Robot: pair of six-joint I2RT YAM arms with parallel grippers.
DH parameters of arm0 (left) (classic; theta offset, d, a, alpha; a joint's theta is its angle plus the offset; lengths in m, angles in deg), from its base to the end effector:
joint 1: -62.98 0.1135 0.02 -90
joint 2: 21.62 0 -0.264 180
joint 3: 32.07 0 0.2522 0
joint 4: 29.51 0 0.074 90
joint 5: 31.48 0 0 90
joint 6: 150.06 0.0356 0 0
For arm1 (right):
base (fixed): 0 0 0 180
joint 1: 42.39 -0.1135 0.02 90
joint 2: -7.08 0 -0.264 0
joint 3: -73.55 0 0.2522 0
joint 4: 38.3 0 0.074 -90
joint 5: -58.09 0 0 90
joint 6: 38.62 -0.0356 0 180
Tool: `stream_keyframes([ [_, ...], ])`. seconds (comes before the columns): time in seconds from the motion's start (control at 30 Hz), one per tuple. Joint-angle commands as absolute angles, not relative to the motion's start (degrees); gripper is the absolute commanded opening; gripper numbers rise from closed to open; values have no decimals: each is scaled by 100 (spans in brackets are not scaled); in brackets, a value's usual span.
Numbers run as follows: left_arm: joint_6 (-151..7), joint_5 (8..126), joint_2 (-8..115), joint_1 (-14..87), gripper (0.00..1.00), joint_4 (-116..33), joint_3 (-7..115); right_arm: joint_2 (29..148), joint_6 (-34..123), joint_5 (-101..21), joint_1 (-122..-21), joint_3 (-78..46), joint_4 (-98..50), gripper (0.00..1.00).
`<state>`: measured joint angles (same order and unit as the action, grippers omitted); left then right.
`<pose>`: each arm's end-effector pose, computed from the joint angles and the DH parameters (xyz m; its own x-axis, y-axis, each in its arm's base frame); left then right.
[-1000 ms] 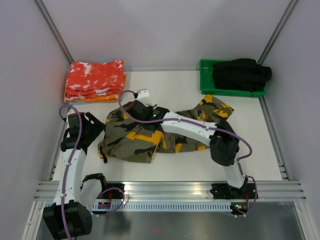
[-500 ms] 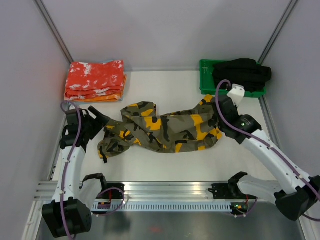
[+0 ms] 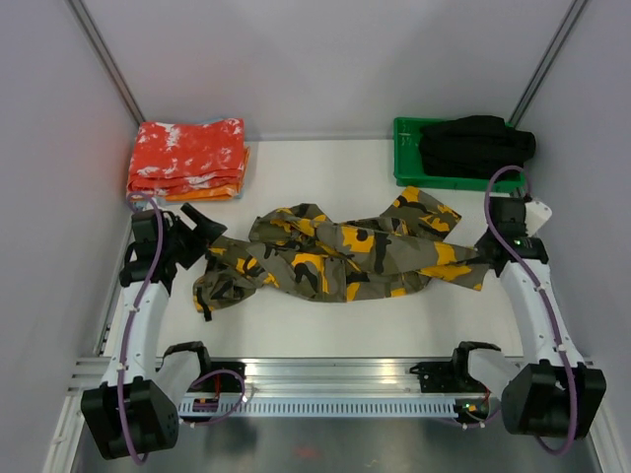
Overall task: Fold and stack the trousers
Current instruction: Flatten the trousers out
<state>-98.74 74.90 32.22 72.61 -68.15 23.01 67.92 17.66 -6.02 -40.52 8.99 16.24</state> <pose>0.2011 0.0239 0.2664 -0.5052 -0.6939 -0.5131 -0.3271 0.7042 -0.6302 0.2094 -0.0224 0.2782 -0.4751 0.5152 -0.7134 0.6838 0.7264 0.0692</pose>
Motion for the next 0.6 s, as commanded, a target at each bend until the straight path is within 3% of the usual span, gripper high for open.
stream_keyframes([
  [0.0, -9644, 7503, 3234, 7238, 91, -6665, 2440, 6508, 2105, -1669, -3299, 899, 1115, 4],
  [0.03, -9679, 7539, 3348, 7230, 91, -6621, 2423, 6665, 2175, -1871, -3229, 891, 1097, 20],
  [0.1, -9689, 7444, 3480, 7186, 90, -6577, 2431, 6833, 2263, -2065, -3228, 829, 1149, 40],
  [0.13, -9680, 7347, 3602, 7177, 90, -6611, 2440, 6947, 2290, -2188, -3228, 733, 1176, 58],
  [0.2, -9671, 6917, 3691, 7177, 90, -6822, 2449, 6939, 2413, -2609, -3228, 619, 1176, 75],
  [0.3, -9680, 6608, 3814, 7177, 91, -6893, 2336, 6624, 2527, -3365, -3237, 399, 931, 84],
  [0.47, -9741, 6696, 3981, 7168, 91, -6744, 2037, 6420, 2641, -4139, -3614, -321, 781, 86],
  [0.57, -9715, 6529, 4016, 7168, 91, -6551, 1913, 6657, 2817, -4132, -4394, -647, 825, 87],
])
